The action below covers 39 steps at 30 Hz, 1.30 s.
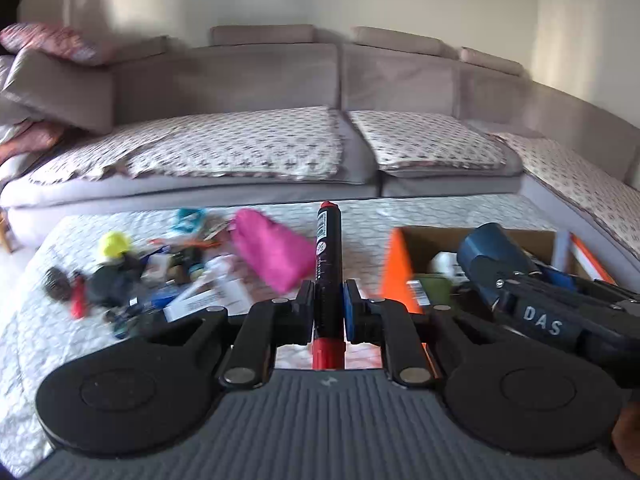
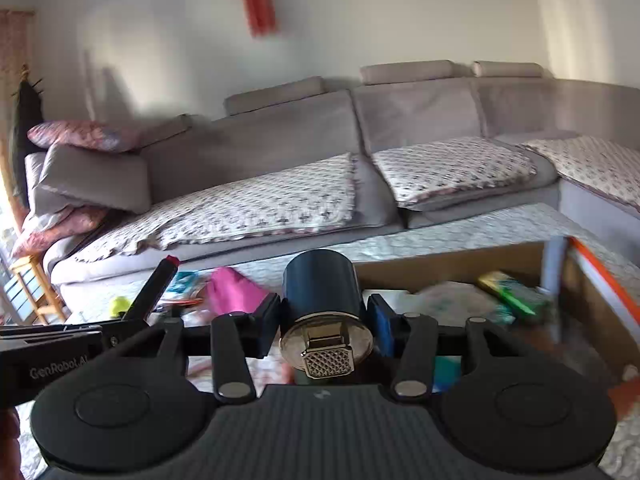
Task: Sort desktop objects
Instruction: 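Carry marker and tin over cardboard box and open both tools to drop them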
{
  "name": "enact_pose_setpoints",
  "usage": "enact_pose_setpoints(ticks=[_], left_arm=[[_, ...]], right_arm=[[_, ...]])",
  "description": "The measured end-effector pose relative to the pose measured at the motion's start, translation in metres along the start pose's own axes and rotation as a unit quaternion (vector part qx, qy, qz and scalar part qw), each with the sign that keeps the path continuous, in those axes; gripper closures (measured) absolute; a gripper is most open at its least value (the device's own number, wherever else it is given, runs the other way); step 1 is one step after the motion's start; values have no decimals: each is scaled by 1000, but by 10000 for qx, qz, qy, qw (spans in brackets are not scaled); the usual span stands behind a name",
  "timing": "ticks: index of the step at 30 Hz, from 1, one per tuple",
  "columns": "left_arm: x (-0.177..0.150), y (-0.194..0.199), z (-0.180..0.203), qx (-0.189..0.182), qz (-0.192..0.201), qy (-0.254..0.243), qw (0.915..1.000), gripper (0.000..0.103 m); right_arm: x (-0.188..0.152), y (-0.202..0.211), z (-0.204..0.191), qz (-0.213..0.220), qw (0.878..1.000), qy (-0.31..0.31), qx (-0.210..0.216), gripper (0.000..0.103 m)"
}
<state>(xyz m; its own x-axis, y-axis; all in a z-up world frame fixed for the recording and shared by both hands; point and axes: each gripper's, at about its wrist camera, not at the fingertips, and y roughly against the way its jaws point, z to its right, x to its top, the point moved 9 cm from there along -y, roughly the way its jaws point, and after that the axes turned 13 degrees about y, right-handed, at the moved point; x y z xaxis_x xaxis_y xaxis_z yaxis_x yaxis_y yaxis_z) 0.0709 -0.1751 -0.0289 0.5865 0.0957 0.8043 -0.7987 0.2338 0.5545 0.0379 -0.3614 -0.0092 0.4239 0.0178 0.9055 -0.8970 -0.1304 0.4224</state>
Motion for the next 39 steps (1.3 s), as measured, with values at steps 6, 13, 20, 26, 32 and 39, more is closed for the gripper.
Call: enact_pose_setpoints(ticks=[6,13,20,26,32,39], left_arm=[[-3,-18,41,-276,-42,-318,9991,87],[-16,-30,73,-491,-146,-548,9972,87],[-28,-44,78,-503,-255,-695,9960,87],[-31,-49,79,-435,-320,-750,9957,87],[-31,-42,80,-470,-239,-701,9961,62],[-24,-34,77,-582,-40,-610,9964,19]], right_arm=[[-11,8,41,19,9991,-309,-275,56],[-27,11,81,-13,9967,-573,-580,56],[-40,9,110,-78,9934,-784,-834,56],[-46,4,115,-163,9922,-825,-918,56],[-53,-2,119,-250,9911,-911,-940,55],[-43,1,111,29,9913,-920,-946,21]])
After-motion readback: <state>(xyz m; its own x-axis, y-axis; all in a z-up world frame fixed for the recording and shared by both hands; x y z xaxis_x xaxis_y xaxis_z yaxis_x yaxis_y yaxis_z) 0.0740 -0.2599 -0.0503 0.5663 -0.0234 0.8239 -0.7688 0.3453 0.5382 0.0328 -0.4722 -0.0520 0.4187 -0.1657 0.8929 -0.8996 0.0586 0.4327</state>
